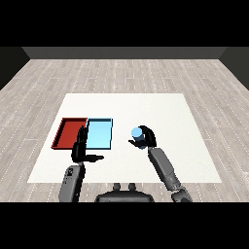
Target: Pick the blue can and put it in the blue box
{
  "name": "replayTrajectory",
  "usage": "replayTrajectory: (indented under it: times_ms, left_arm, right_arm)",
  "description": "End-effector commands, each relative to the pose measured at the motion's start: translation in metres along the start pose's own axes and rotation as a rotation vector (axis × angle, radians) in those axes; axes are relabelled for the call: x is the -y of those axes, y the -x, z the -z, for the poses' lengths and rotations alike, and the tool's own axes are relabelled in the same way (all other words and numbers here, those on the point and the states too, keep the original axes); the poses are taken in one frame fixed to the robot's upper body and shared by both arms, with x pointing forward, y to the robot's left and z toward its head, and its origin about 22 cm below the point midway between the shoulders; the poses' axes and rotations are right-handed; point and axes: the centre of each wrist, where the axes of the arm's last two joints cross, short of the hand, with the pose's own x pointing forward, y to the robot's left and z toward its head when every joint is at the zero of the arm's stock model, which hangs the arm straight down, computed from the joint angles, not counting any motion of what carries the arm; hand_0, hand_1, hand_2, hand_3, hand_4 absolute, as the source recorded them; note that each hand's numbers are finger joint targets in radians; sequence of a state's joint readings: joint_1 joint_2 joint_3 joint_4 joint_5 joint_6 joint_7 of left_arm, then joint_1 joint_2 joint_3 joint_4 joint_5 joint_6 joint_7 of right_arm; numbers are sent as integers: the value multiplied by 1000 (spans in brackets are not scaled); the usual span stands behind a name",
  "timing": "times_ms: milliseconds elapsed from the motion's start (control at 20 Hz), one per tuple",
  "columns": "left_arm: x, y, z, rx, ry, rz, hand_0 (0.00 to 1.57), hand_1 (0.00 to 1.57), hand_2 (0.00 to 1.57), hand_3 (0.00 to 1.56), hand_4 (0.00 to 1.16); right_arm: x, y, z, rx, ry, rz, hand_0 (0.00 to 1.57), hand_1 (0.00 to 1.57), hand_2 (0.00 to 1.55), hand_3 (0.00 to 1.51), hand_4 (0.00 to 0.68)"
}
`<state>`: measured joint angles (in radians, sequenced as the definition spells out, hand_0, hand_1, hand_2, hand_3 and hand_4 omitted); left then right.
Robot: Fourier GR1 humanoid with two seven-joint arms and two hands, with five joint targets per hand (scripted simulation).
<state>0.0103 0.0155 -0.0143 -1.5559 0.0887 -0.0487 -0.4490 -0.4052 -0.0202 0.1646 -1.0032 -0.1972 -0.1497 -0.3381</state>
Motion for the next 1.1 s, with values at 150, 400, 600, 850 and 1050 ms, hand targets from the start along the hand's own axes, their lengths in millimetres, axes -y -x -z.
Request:
replayTrajectory:
  times_ms: [150, 400, 600, 850, 1050]
  left_arm:
    - [29, 3, -3, -64, 63, -44, 0, 0, 0, 0, 0]
    - [34, 9, 10, -132, 113, -75, 0, 0, 0, 0, 0]
    - [47, 16, 27, -144, 117, -50, 0, 0, 0, 0, 0]
    - [49, 10, 18, -140, 138, -95, 0, 0, 0, 0, 0]
    - [82, 41, 29, -147, 160, -27, 0, 0, 0, 0, 0]
  right_arm:
    - [-11, -47, 19, 144, -58, -15, 1470, 1470, 1441, 1409, 651]
    - [-22, -41, 25, 187, -82, -3, 1432, 1432, 1451, 1424, 661]
    - [-24, -58, 19, 201, -91, 2, 1432, 1432, 1448, 1419, 659]
    - [-30, -72, 11, 225, -91, -6, 1432, 1432, 1448, 1419, 659]
    - [-44, -55, 7, 212, -103, -2, 1435, 1435, 1433, 1406, 661]
